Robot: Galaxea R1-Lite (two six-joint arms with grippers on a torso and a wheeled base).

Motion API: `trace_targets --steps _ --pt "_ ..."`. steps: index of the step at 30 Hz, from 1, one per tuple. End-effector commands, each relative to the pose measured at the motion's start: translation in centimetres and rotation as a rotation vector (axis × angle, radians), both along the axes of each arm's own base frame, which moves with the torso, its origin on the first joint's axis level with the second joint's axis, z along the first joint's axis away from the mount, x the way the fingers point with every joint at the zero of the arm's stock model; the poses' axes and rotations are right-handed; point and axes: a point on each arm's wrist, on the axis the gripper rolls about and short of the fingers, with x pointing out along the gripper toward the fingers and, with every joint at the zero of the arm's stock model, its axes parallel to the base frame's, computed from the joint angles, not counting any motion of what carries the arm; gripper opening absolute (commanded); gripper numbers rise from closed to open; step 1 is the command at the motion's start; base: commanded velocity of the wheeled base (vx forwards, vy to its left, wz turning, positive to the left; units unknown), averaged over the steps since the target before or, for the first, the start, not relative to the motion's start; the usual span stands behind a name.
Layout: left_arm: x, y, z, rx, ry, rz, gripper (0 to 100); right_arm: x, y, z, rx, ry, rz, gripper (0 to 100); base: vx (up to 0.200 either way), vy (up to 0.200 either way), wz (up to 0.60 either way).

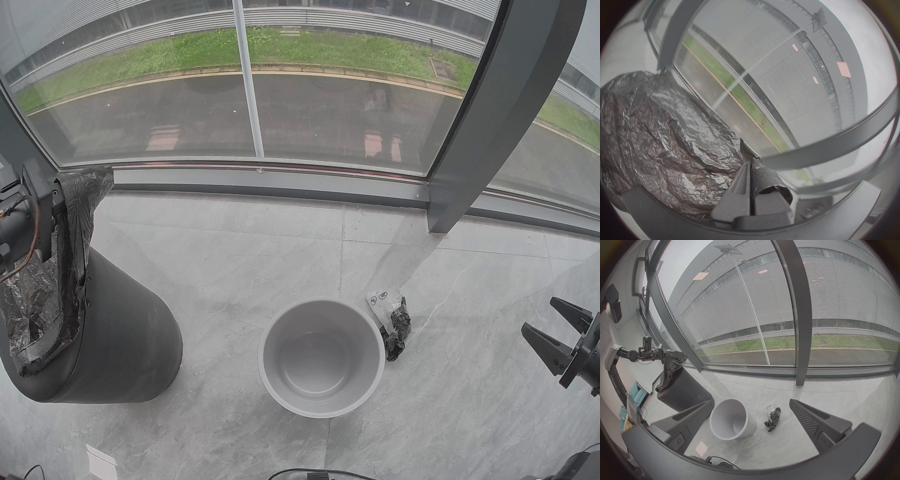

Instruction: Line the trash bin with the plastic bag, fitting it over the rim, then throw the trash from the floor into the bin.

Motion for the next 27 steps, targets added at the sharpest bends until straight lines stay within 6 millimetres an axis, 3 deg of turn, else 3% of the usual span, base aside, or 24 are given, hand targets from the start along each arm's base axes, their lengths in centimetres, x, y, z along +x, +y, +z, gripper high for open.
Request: trace_targets --steps 1,10,18,27 --pt "-4.2 0.0 2.4 -0.178 0.072 -0.32 0 -0.4 0.4 -0.5 -0.002 0.012 0.049 100 0.0 0.0 0.0" --pt "-4.3 -0.4 2.1 -0.294 0.211 -0.57 0 -0.3 0.5 -0.6 -0.005 0.022 0.058 100 0.0 0.0 0.0" --pt "-4.6 -1.2 1.7 -0.293 0.217 -0.66 0 -0.1 0.9 -0.2 0.004 0.012 0.094 100 0.0 0.0 0.0" --pt "-4.5 -2.7 3.9 -0.37 0.118 -0.79 0 2.0 1.9 1.3 0.101 0.053 0.092 100 0.0 0.0 0.0"
